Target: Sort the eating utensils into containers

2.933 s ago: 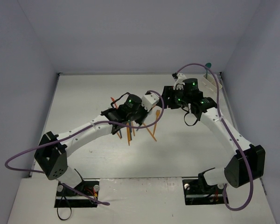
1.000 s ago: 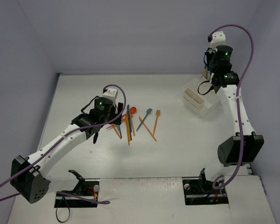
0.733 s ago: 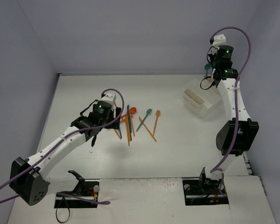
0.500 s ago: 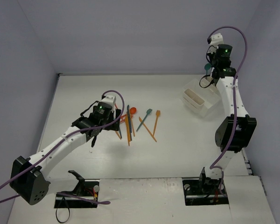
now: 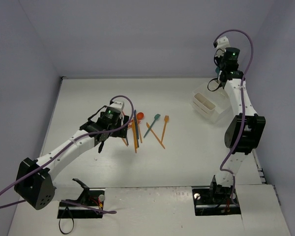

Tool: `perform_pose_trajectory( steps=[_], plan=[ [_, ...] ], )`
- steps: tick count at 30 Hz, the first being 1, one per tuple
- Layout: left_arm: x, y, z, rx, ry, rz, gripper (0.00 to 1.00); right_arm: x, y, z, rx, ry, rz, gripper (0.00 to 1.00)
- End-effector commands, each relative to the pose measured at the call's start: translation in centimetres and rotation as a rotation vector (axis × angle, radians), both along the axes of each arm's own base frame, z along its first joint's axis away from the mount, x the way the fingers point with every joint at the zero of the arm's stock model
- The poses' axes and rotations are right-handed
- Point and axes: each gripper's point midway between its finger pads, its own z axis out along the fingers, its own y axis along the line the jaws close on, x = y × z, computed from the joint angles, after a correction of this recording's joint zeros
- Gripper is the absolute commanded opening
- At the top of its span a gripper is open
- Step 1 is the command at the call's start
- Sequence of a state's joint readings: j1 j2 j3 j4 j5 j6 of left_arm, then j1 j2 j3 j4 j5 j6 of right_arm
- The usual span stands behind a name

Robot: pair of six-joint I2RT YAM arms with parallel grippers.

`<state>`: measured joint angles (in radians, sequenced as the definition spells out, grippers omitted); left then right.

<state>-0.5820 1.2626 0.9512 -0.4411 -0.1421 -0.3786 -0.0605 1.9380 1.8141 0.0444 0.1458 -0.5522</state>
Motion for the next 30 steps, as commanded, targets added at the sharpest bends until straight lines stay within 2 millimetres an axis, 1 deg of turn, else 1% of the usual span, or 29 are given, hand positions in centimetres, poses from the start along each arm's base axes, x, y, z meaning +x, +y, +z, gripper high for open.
perform_pose_trajectory(
  steps=[1, 5, 10, 11, 13, 16, 22, 25, 30],
  plan=[
    [1.3, -0.6, 1.5, -0.039, -0.051, 0.001, 0.72, 1.8, -0.1, 3.0, -0.002, -0.113, 0.020, 0.00],
    [1.2, -0.6, 1.2, -0.040, -0.042, 0.002, 0.72, 1.9, -0.1, 1.4, 0.011, -0.084, 0.015, 0.00],
    [1.1, -0.7, 1.0, -0.049, -0.029, 0.009, 0.72, 1.3, -0.4, -1.5, 0.018, -0.019, -0.014, 0.01],
    [1.1, -0.7, 0.9, -0.050, -0.026, 0.010, 0.72, 1.2, -0.4, -2.0, 0.020, -0.008, -0.015, 0.02],
    [1.0, -0.9, 0.9, -0.057, -0.021, 0.011, 0.72, 1.0, -0.4, -2.7, 0.023, 0.006, -0.015, 0.11],
    [0.9, -0.9, 0.6, -0.065, -0.009, 0.016, 0.72, 0.8, -0.2, -3.0, 0.026, 0.015, -0.010, 0.16],
    [0.5, -1.0, 0.4, -0.081, 0.001, 0.018, 0.72, 0.9, 0.1, -3.2, 0.026, 0.025, -0.004, 0.16],
    [0.2, -0.8, 0.4, -0.084, 0.002, 0.021, 0.72, 1.0, 0.9, -3.0, 0.025, 0.023, 0.013, 0.24],
    [0.0, -0.8, 0.3, -0.097, 0.007, 0.034, 0.72, 1.7, 2.0, -2.0, 0.025, 0.001, 0.030, 0.33]
  ],
)
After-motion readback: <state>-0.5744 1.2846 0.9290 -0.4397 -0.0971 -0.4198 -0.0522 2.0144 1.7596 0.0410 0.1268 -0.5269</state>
